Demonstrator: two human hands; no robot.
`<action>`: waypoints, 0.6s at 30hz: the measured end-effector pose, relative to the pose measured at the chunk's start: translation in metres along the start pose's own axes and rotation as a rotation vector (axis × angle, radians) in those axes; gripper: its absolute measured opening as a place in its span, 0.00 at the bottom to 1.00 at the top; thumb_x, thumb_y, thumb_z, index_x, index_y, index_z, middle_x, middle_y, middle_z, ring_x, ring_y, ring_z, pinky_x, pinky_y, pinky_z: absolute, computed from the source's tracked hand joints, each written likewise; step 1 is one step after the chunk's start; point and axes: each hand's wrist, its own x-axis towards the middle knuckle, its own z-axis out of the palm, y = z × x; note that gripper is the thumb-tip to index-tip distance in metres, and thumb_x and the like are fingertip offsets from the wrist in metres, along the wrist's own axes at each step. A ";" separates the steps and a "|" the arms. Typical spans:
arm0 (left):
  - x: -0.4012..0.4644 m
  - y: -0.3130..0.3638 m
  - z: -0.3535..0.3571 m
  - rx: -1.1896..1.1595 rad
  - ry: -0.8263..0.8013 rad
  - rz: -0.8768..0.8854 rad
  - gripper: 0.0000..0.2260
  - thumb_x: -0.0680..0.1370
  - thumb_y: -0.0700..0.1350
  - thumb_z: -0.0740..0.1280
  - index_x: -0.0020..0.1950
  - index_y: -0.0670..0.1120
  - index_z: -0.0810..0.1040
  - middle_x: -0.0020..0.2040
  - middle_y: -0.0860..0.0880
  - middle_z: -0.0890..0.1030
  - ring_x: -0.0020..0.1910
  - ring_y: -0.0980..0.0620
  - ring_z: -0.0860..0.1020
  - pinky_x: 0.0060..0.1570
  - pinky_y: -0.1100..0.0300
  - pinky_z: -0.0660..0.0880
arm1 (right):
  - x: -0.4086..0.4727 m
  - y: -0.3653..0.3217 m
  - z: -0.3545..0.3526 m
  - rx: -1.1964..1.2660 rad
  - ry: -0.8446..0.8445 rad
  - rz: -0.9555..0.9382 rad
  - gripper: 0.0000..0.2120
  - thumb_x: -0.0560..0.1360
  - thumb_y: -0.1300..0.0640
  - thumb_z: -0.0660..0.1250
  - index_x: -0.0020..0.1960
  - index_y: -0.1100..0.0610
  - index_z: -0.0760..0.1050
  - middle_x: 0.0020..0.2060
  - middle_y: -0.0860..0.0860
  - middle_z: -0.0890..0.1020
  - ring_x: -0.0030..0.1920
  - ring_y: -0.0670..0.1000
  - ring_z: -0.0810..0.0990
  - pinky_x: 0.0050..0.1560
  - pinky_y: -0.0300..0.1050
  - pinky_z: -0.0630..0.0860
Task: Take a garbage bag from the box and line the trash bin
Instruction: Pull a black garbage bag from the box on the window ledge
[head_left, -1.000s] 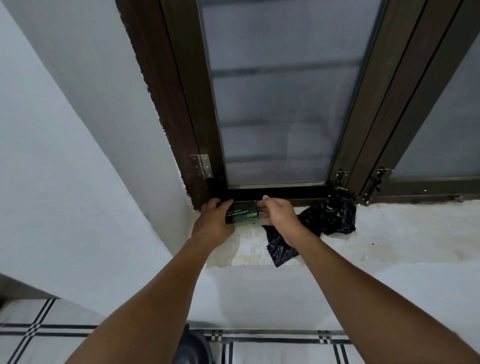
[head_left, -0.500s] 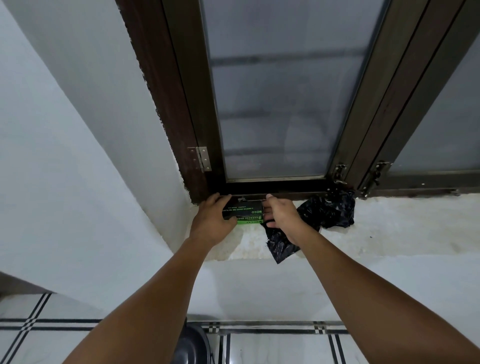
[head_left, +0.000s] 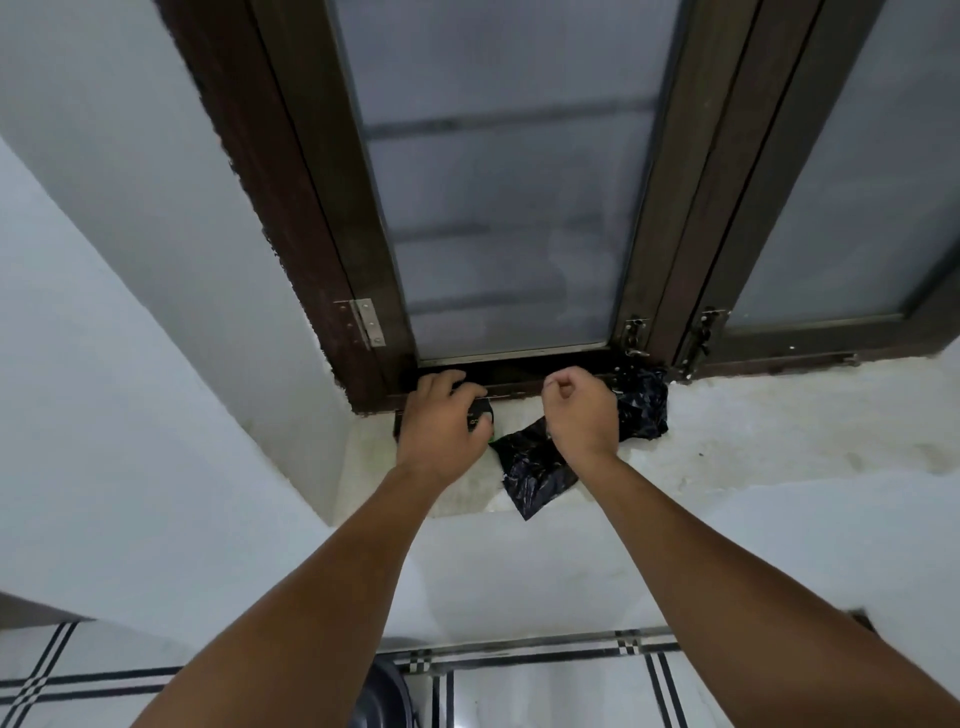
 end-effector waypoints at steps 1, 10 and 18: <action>0.003 0.010 0.002 -0.023 -0.001 0.030 0.15 0.76 0.51 0.69 0.62 0.48 0.83 0.64 0.47 0.80 0.65 0.44 0.73 0.63 0.48 0.73 | 0.000 0.000 -0.007 -0.092 0.101 -0.027 0.06 0.79 0.54 0.65 0.48 0.51 0.81 0.42 0.46 0.83 0.44 0.49 0.81 0.40 0.46 0.77; 0.015 0.108 0.043 0.086 -0.370 -0.044 0.21 0.77 0.60 0.66 0.66 0.53 0.75 0.56 0.48 0.82 0.55 0.44 0.81 0.49 0.52 0.78 | 0.018 0.042 -0.065 -0.487 -0.024 0.340 0.32 0.81 0.52 0.61 0.80 0.59 0.54 0.69 0.58 0.74 0.69 0.61 0.69 0.65 0.57 0.67; 0.002 0.112 0.058 0.051 -0.424 -0.125 0.14 0.78 0.46 0.66 0.62 0.45 0.80 0.54 0.42 0.78 0.56 0.39 0.77 0.50 0.51 0.75 | 0.016 0.055 -0.055 -0.121 -0.241 0.329 0.10 0.74 0.55 0.67 0.55 0.54 0.78 0.49 0.53 0.84 0.52 0.58 0.82 0.48 0.48 0.78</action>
